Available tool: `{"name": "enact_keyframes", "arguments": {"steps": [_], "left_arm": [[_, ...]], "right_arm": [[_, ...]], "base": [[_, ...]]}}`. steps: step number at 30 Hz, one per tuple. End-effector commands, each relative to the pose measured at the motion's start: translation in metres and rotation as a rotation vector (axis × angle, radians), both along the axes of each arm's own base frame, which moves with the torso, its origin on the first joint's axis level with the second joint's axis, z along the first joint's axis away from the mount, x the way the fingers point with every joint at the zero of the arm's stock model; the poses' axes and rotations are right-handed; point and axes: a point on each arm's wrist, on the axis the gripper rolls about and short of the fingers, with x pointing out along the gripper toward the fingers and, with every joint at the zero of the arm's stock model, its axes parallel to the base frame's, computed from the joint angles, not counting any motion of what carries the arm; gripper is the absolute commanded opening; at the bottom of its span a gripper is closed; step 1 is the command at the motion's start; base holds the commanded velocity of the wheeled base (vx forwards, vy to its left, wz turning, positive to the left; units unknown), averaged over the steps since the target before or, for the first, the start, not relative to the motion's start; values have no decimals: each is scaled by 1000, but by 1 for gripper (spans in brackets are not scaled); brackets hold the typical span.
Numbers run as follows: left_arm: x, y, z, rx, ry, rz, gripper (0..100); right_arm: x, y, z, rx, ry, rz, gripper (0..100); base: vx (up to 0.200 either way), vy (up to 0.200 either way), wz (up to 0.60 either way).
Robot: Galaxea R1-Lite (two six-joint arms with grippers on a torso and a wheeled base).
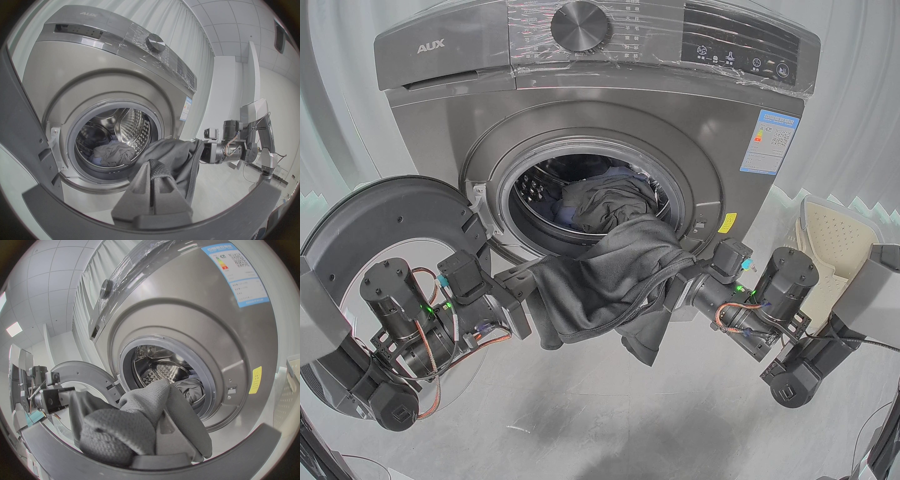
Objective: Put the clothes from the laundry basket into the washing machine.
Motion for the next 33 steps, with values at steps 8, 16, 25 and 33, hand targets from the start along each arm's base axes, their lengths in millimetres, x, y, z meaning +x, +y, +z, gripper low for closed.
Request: {"name": "enact_keyframes", "arguments": {"steps": [8, 16, 25, 33], "left_arm": [[-4, -1, -16, 34, 59, -22, 0], [-7, 1, -31, 85, 100, -46, 100], [-29, 10, -77, 208, 290, -58, 100], [-50, 4, -106, 329, 389, -134, 100]], "right_arm": [[-3, -1, 11, 21, -26, 3, 0], [-6, -3, 20, 35, -48, 3, 0], [-3, -1, 28, 56, -77, 2, 0], [7, 1, 40, 105, -113, -25, 0]], "base": [[0, 0, 0], [0, 0, 0], [0, 0, 0], [0, 0, 0]]}}
